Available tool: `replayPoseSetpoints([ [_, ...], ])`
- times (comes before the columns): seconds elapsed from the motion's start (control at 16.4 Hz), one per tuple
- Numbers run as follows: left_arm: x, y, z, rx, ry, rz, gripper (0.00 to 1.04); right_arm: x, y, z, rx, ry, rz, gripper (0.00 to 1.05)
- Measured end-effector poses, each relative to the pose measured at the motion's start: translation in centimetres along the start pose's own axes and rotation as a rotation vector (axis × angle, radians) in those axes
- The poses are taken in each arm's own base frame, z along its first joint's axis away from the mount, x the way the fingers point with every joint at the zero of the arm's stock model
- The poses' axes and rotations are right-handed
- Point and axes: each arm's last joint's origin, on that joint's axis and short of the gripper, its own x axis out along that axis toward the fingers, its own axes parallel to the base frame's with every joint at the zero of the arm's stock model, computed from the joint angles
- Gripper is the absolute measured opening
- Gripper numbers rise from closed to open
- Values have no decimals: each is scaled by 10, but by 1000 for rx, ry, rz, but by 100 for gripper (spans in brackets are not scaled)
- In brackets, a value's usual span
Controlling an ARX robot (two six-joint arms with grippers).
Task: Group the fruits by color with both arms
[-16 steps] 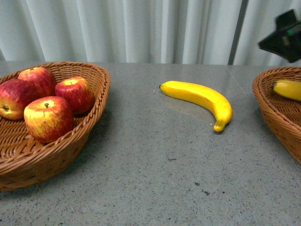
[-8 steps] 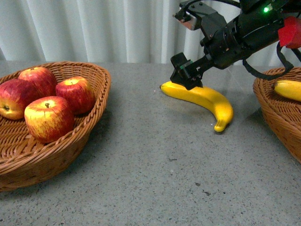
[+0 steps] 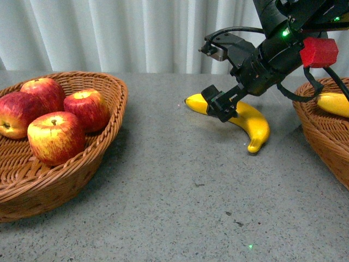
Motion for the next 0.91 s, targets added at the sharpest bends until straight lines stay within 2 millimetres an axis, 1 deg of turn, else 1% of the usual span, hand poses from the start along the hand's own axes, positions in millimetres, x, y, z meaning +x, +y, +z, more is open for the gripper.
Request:
replayPoseSetpoints([
  [0.49, 0, 0, 0, 0, 0, 0, 98, 6, 0, -5, -10, 59, -10, 98],
  [0.61, 0, 0, 0, 0, 0, 0, 98, 7, 1, -6, -45, 55, -20, 97],
  [0.73, 0, 0, 0, 0, 0, 0, 98, 10, 5, -8, -74, 54, -7, 73],
  [0.79, 0, 0, 0, 0, 0, 0, 98, 10, 5, -9, -78, 51, -9, 66],
  [0.85, 0, 0, 0, 0, 0, 0, 98, 11, 6, -9, -82, 44, -13, 55],
  [0.91, 0, 0, 0, 0, 0, 0, 98, 11, 5, -9, -84, 41, -17, 49],
])
